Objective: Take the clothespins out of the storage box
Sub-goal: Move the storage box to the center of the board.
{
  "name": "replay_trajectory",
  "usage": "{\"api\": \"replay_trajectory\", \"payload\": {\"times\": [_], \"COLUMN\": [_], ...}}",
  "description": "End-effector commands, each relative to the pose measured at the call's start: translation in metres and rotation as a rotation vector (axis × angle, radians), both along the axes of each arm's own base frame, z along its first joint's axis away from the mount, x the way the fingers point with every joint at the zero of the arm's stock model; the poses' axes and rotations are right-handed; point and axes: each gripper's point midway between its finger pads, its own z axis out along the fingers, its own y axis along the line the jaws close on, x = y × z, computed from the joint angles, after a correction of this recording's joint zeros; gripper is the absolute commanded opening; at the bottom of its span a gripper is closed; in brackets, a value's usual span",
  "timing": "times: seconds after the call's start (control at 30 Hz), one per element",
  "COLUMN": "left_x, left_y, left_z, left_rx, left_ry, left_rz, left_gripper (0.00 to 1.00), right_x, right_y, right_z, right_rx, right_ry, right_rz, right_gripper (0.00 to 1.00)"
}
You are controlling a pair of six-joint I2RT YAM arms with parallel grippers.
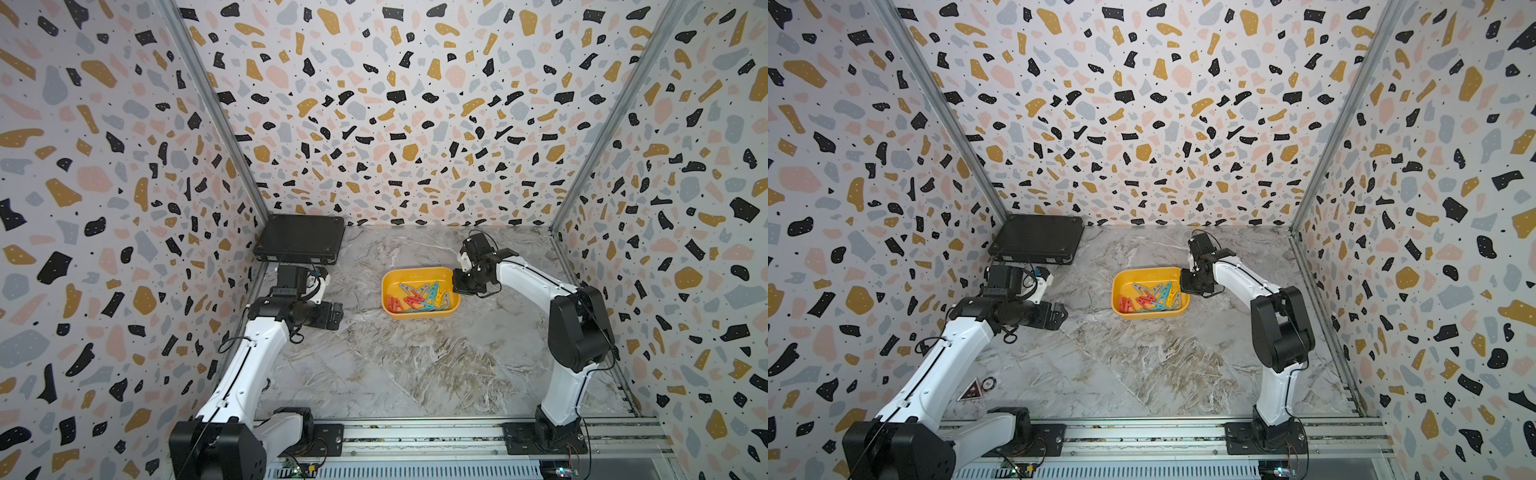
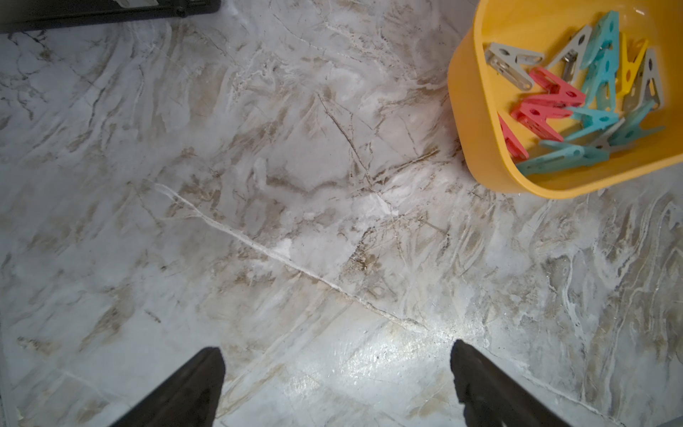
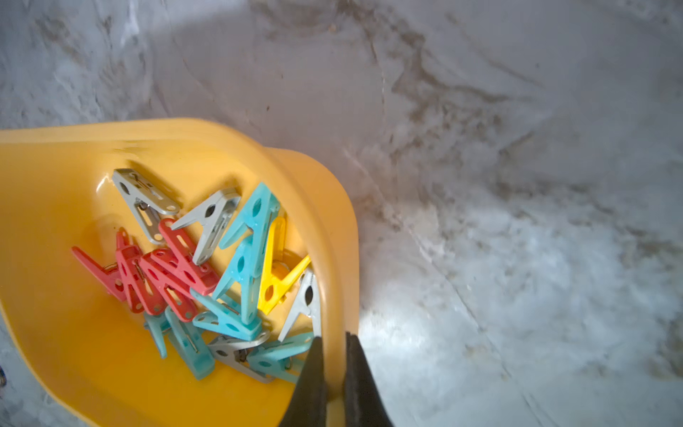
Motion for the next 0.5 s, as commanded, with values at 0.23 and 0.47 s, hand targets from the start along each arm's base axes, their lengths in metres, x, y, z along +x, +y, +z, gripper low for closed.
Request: {"api": "replay_trajectory", "payload": {"times": [0.23, 0.47], "left_x": [-0.011, -0.019], "left_y": [-0.016, -0.030], "left_z": [-0.005, -0.003], "left_rx": [-0.068, -0.133], "left_ry": [0.032, 0.043], "left_rz": [-0.092, -0.159], "left_gripper": [1.00, 1.00], "right_x": [-0.120, -0.154], "right_y": [0.028, 0.041], "right_z": [-0.005, -0.003], "right_rx": [0.073, 0.112], "right_ry": [0.075, 0.034], "right_rz": [0.266, 0.339], "right_gripper": [0.03, 0.04]}}
